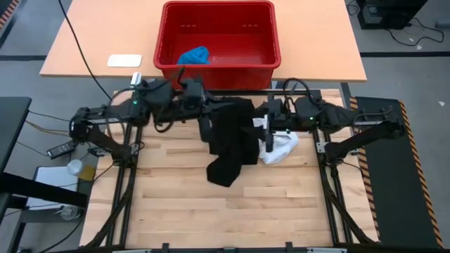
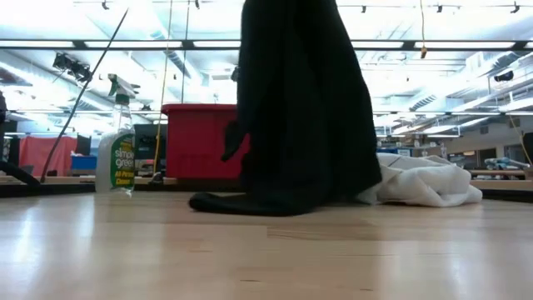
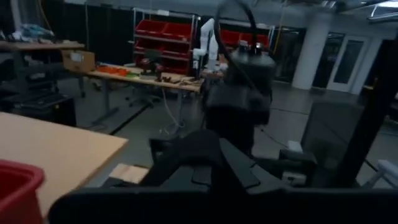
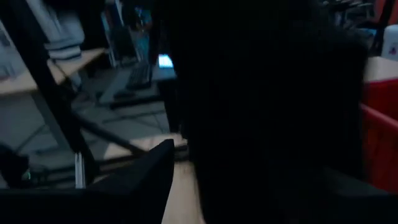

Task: Fold laundry
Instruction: Fold the black shirt

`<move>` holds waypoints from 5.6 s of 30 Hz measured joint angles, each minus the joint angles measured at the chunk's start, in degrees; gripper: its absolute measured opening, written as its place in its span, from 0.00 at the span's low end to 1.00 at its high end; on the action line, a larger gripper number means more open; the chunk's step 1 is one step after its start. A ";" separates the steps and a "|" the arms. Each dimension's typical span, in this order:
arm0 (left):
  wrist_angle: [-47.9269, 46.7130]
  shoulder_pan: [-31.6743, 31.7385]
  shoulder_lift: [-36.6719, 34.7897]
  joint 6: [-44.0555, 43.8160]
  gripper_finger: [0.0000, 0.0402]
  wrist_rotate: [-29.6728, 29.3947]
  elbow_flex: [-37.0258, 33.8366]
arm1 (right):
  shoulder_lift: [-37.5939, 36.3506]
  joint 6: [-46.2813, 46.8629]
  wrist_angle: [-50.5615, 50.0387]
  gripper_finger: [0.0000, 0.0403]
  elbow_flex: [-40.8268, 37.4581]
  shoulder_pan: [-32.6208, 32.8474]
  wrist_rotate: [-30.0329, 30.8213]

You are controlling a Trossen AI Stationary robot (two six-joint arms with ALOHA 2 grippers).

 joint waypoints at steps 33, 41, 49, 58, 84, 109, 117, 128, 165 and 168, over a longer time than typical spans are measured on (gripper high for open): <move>-25.74 -0.83 -0.72 -9.35 0.03 12.55 11.26 | 3.40 -11.24 -1.45 0.53 -0.09 7.38 8.38; -23.92 -0.83 -0.72 -8.09 0.03 12.44 11.25 | 3.82 -14.13 2.79 0.52 -0.07 8.48 15.94; -18.96 -0.83 -0.72 -5.97 0.03 12.68 11.24 | 7.58 -16.27 4.05 0.49 -0.07 7.25 16.66; -24.78 -1.06 -0.75 -6.96 0.03 13.34 11.24 | 7.69 -19.52 6.38 0.04 -0.09 6.34 16.34; -40.80 -8.66 11.62 -14.86 0.60 -14.15 11.19 | 17.26 2.63 -39.04 0.02 25.12 -0.76 -7.24; -34.85 -7.44 17.61 1.65 0.19 -24.52 11.24 | 14.22 3.83 -33.07 0.03 25.35 0.43 -21.30; -34.45 -7.57 14.68 -0.15 0.02 -22.91 11.52 | 14.22 0.80 -32.49 0.12 25.35 0.28 -19.68; -38.67 -11.35 5.69 -6.36 0.01 -24.80 11.63 | 7.14 -0.73 -32.21 0.44 25.33 -2.72 -13.89; -7.52 -6.91 -7.63 -0.30 0.02 10.38 11.63 | 18.26 -10.60 -18.64 0.47 25.29 -0.87 -12.13; -7.83 -7.01 -7.92 -1.17 0.02 12.50 11.63 | 18.87 -11.82 -18.70 0.47 25.31 -0.13 -11.52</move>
